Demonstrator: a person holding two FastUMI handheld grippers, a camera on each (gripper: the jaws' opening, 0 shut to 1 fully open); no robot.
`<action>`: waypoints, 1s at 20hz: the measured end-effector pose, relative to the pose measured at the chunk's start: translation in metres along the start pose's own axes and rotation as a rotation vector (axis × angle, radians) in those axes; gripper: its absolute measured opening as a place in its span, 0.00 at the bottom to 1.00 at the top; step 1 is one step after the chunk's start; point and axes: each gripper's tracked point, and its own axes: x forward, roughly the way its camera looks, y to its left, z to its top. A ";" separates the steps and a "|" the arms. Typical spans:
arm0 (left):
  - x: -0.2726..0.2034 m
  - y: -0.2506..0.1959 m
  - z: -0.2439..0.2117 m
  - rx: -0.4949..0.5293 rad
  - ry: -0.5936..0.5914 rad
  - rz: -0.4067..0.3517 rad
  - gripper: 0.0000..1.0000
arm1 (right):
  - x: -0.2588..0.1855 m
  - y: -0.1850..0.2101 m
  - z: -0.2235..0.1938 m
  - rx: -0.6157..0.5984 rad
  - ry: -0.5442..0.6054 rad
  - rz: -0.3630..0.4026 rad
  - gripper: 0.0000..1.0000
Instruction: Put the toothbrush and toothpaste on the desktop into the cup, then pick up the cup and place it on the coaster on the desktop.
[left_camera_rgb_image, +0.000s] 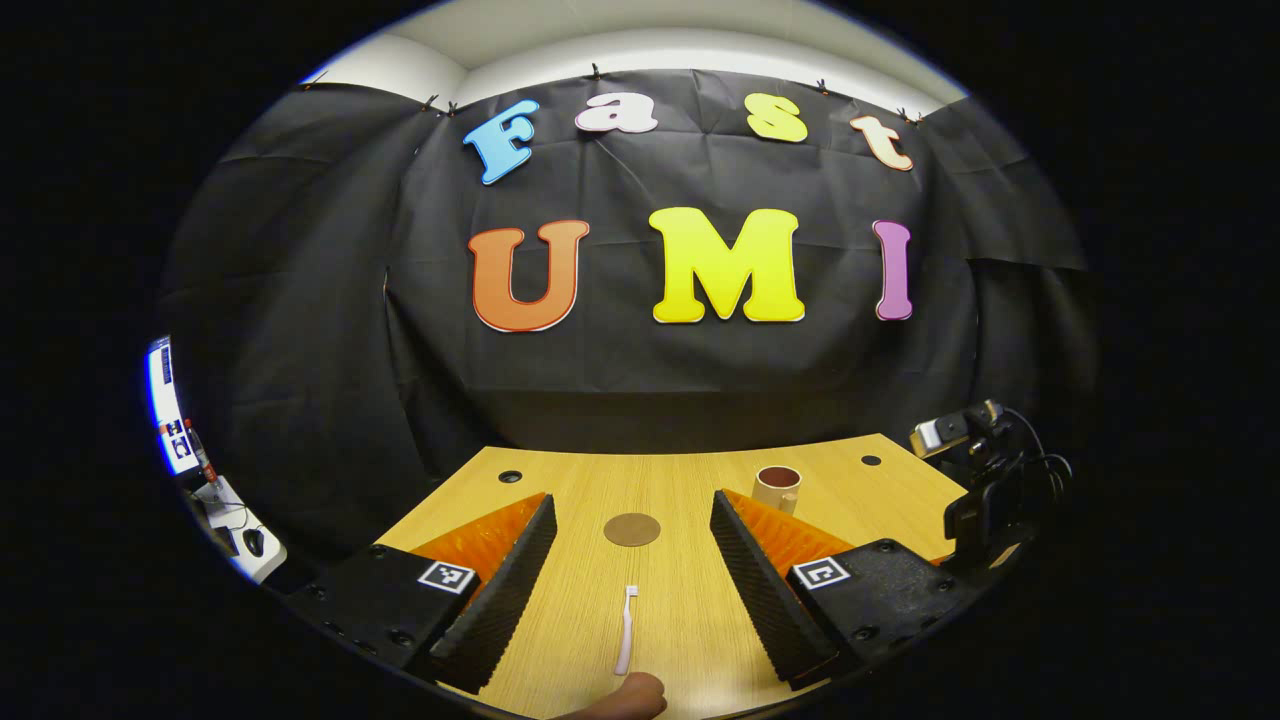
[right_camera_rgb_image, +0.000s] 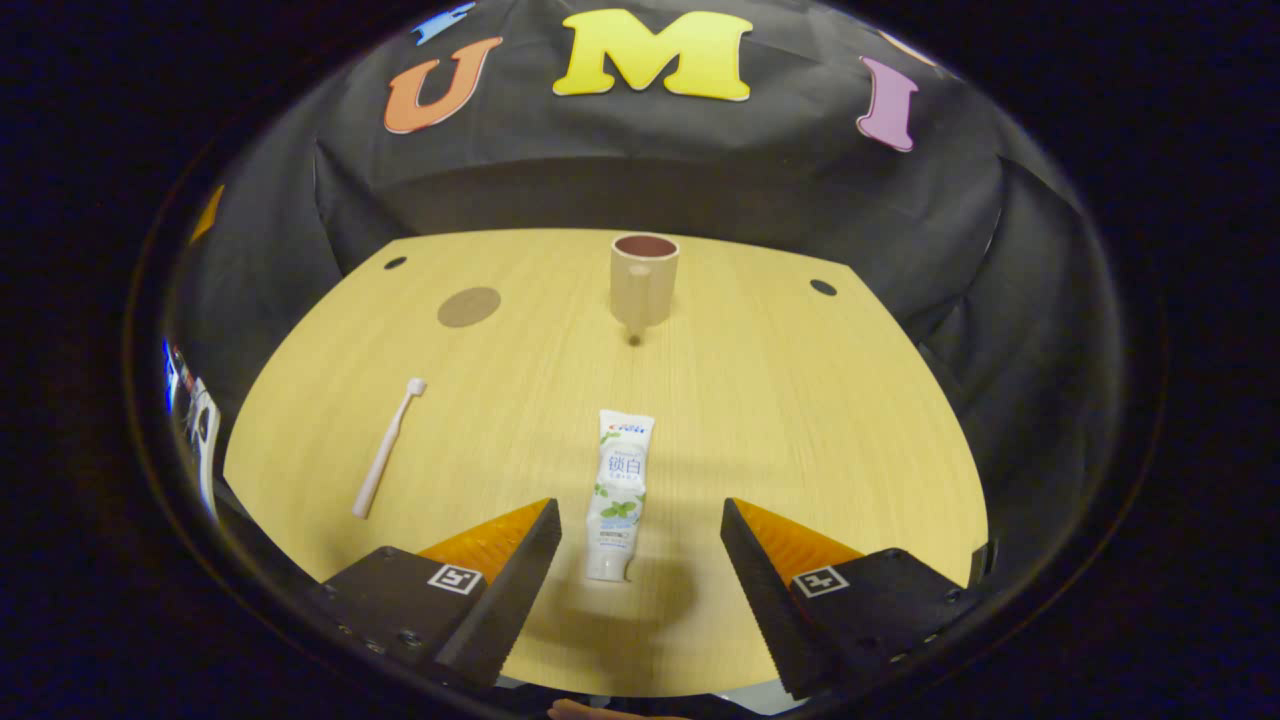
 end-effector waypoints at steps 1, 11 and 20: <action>0.003 0.000 -0.005 0.013 0.014 -0.001 0.99 | 0.010 0.001 -0.007 -0.010 0.032 -0.002 0.96; 0.024 0.018 -0.016 -0.014 0.068 0.040 0.99 | 0.064 0.010 -0.025 0.047 0.327 -0.009 0.84; 0.030 0.035 -0.016 -0.009 0.069 0.078 0.99 | 0.069 0.014 -0.028 0.095 0.441 -0.007 0.51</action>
